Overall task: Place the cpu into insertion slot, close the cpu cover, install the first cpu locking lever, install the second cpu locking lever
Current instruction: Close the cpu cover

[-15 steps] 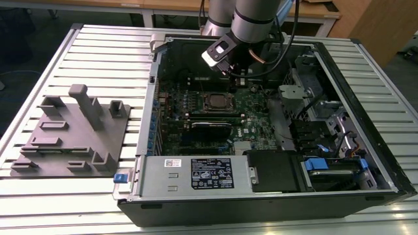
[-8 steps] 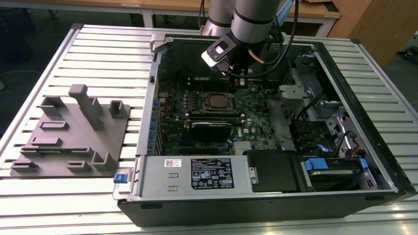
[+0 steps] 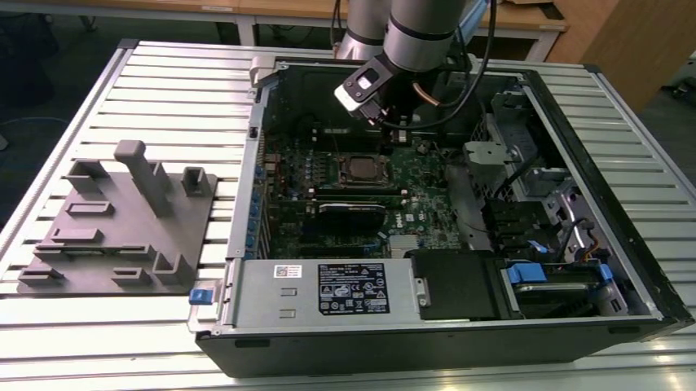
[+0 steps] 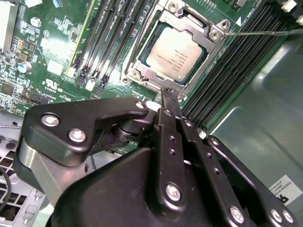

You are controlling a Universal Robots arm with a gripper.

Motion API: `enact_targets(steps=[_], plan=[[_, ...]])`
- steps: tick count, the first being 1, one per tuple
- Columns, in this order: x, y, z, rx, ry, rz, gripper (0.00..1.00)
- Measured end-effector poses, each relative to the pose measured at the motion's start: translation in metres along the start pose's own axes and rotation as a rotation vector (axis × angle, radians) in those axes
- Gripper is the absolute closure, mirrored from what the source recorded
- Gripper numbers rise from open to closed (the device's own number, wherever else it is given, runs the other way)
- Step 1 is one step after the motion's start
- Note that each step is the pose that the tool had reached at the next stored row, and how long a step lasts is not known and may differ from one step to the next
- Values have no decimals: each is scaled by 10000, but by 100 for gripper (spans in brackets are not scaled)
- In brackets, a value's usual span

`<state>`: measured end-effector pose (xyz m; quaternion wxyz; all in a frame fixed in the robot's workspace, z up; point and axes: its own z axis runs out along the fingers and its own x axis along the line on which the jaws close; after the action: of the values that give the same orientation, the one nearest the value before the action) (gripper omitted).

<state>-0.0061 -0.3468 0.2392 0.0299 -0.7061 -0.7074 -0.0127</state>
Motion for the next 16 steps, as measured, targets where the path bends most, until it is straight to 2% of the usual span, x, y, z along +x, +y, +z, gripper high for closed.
enact_targets(steps=[4,16], plan=[[0,-49,2,0,0,-2,89],[0,-91,4,0,0,-2,89]])
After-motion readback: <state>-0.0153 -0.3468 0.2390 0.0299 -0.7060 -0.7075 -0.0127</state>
